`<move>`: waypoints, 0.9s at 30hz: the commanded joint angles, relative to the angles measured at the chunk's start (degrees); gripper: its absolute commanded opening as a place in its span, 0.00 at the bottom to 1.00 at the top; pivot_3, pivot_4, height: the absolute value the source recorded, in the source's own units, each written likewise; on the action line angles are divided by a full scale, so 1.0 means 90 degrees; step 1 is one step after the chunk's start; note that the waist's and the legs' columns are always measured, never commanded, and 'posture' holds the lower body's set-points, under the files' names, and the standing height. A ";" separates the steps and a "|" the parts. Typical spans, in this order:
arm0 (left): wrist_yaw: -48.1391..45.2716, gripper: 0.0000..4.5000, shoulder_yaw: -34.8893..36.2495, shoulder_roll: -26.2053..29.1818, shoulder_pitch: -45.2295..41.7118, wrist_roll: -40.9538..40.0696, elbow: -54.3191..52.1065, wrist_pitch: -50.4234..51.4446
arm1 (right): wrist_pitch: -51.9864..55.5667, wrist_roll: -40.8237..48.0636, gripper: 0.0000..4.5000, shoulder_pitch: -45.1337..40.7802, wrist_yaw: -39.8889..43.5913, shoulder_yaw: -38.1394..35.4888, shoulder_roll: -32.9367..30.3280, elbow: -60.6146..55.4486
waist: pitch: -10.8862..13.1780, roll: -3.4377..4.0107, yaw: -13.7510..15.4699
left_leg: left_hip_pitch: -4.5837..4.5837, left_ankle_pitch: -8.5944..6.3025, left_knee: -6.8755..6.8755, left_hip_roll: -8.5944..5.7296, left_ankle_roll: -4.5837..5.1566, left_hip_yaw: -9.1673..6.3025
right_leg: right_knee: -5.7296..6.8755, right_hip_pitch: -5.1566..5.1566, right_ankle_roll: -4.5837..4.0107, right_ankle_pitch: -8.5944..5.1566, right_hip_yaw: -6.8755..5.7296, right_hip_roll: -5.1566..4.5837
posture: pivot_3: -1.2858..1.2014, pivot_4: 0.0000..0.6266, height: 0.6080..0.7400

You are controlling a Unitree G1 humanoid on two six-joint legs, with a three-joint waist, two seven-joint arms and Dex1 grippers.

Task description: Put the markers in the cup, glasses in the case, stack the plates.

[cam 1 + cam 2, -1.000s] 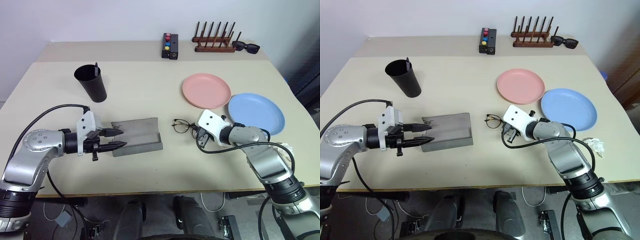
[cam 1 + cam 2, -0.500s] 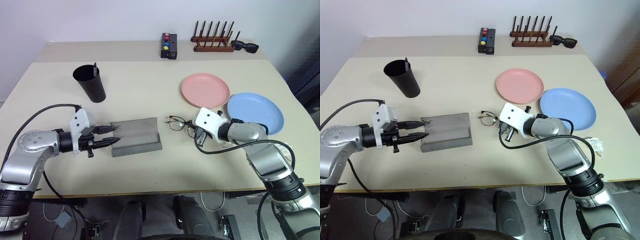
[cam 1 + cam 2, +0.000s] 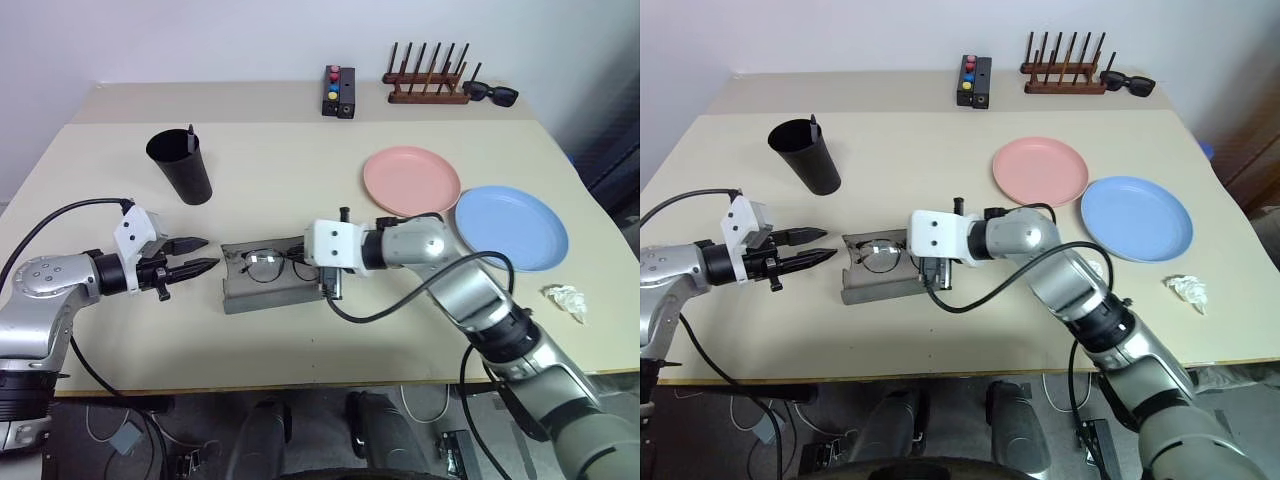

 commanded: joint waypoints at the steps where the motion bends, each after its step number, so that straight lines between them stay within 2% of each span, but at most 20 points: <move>1: -0.0014 0.44 0.0201 0.0146 0.0009 0.0031 -0.0068 -0.0095 | -0.0486 -0.0238 0.01 -0.0353 -0.0048 0.0189 0.0322 0.0508 | 0.0000 0.0000 0.0008 | 0.0000 0.0000 0.0000 0.0000 0.0000 0.0000 | 0.0000 0.0000 0.0000 0.0000 0.0000 -0.0001 | 0.52 0.24 0.96; 6: 0.0024 0.44 0.0289 0.0204 0.0107 0.0038 -0.0116 -0.0080 | -0.0834 -0.0427 0.01 -0.0490 0.0124 0.0446 0.0606 0.0951 | 0.0001 0.0001 0.0001 | 0.0000 0.0000 -0.0002 -0.0001 0.0000 -0.0001 | 0.0001 -0.0001 0.0002 0.0002 -0.0001 -0.0002 | 0.52 0.24 0.96; 12: 0.0063 0.44 0.0317 0.0224 0.0174 0.0014 -0.0202 -0.0051 | -0.0928 -0.0661 0.01 -0.0390 0.0314 0.0585 0.0547 0.0978 | 0.0001 0.0002 0.0001 | 0.0000 0.0000 -0.0003 -0.0001 0.0000 -0.0002 | 0.0003 -0.0002 0.0002 0.0002 -0.0002 0.0000 | 0.52 0.24 0.96; 27: 0.0127 0.44 0.0083 0.0107 0.0000 0.0047 -0.0211 -0.0073 | -0.0253 -0.0992 0.01 -0.0249 0.0570 0.0594 0.0482 0.0753 | 0.0001 0.0002 0.0006 | 0.0000 0.0000 -0.0003 -0.0002 0.0000 -0.0003 | 0.0004 -0.0004 0.0002 0.0001 -0.0002 0.0000 | 0.52 0.24 0.96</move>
